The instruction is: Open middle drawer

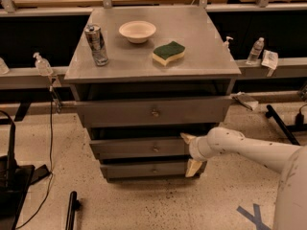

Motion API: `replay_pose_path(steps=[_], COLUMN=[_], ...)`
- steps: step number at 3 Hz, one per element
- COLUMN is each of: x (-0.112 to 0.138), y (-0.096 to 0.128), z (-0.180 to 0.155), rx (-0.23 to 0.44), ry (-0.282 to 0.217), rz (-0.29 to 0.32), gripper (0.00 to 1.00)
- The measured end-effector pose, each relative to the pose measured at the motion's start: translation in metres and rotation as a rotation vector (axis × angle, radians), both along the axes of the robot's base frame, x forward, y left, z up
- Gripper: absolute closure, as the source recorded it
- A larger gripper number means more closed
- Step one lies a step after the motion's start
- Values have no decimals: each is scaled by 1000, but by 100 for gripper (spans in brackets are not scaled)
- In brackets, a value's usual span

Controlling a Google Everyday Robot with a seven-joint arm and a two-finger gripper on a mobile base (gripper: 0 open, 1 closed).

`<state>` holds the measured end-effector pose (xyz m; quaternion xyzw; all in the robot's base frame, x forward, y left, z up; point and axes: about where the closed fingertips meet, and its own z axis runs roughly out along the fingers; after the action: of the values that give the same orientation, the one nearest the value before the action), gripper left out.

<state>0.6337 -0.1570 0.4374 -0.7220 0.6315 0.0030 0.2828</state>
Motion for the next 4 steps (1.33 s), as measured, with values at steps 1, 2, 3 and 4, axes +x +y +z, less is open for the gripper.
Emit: replay_pose_path(steps=[1, 2, 3, 4], x=[24, 44, 53, 51], y=[-1, 0, -1, 1], z=[-6, -18, -35, -42], rx=[-12, -22, -31, -30], ry=[-12, 2, 40, 71], rz=[2, -2, -12, -14], gripper=[0, 0, 0, 0])
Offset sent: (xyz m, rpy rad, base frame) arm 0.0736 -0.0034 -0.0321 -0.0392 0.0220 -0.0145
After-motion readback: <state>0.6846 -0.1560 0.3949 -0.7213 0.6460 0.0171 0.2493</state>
